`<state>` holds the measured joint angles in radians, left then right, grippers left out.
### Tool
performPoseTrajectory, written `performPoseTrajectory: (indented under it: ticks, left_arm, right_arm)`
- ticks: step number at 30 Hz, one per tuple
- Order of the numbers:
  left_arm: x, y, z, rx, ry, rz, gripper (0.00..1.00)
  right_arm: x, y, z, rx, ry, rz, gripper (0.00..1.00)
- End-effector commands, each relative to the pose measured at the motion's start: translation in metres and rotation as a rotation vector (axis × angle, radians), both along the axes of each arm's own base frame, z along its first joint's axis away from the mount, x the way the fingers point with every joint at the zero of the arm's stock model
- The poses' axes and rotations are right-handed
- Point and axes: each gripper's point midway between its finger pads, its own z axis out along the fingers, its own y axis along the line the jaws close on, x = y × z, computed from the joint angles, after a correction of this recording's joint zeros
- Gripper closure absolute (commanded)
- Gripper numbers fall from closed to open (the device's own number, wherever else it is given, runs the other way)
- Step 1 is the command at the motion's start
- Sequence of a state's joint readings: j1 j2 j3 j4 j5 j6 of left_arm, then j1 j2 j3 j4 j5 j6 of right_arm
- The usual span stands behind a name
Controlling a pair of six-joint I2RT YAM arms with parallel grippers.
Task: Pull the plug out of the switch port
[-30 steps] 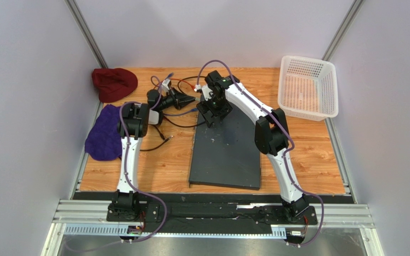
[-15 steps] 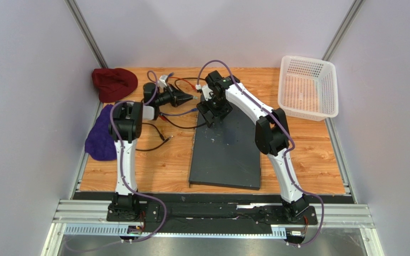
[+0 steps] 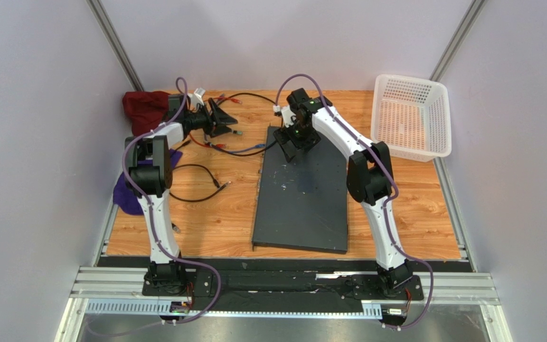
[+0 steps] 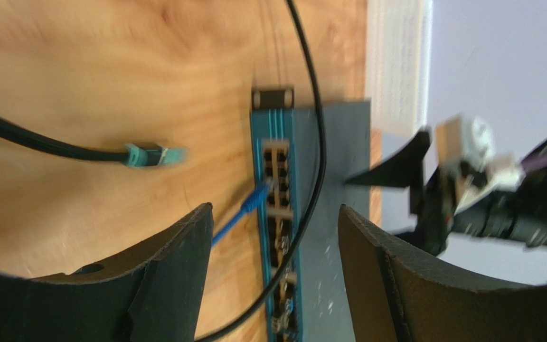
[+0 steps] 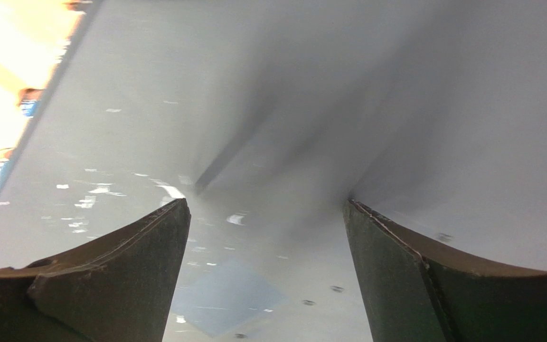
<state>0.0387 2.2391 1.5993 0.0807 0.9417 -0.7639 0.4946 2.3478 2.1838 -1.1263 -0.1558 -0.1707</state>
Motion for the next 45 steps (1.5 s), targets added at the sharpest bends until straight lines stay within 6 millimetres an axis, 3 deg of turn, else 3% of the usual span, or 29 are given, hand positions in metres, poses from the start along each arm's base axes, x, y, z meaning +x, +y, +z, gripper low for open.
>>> performPoseTrajectory:
  ticks: [1, 5, 9, 13, 17, 18, 19, 22, 30, 34, 45]
  left_arm:
    - [-0.053, -0.014, 0.026, 0.067, -0.1, -0.159, 0.29]
    - [-0.065, -0.014, 0.042, 0.114, -0.208, -0.225, 0.3]
    - [-0.049, -0.01, 0.058, 0.163, -0.262, -0.231, 0.3]
    - [-0.035, -0.019, 0.065, 0.112, -0.288, -0.304, 0.3]
    - [-0.024, -0.022, 0.038, 0.125, -0.254, -0.366, 0.32]
    - [-0.013, -0.02, 0.029, 0.144, -0.256, -0.367, 0.32]
    - [-0.015, -0.032, 0.021, 0.149, -0.258, -0.402, 0.34]
    - [-0.016, -0.04, 0.002, 0.165, -0.24, -0.43, 0.39]
    - [-0.028, -0.074, -0.018, 0.247, -0.245, -0.491, 0.39]
    - [-0.02, -0.071, -0.028, 0.287, -0.201, -0.452, 0.41]
    - [-0.022, -0.078, -0.055, 0.248, -0.108, -0.435, 0.45]
  right_arm:
    - [0.015, -0.011, 0.045, 0.02, -0.128, -0.002, 0.13]
    - [0.018, -0.012, 0.065, 0.026, -0.178, 0.013, 0.13]
    - [0.018, -0.017, 0.078, 0.018, -0.214, 0.025, 0.13]
    - [0.016, -0.021, 0.075, -0.003, -0.214, 0.038, 0.13]
    - [0.02, -0.027, 0.065, -0.022, -0.201, 0.033, 0.13]
    - [0.02, -0.028, 0.06, -0.026, -0.191, 0.028, 0.13]
    - [0.021, -0.03, 0.058, -0.029, -0.186, 0.018, 0.13]
    - [0.023, -0.039, 0.049, -0.047, -0.166, 0.0, 0.12]
    - [0.005, -0.051, 0.025, -0.087, -0.084, -0.018, 0.13]
    - [0.003, -0.051, 0.022, -0.091, -0.071, -0.031, 0.13]
    - [-0.006, -0.057, 0.009, -0.122, -0.025, -0.035, 0.13]
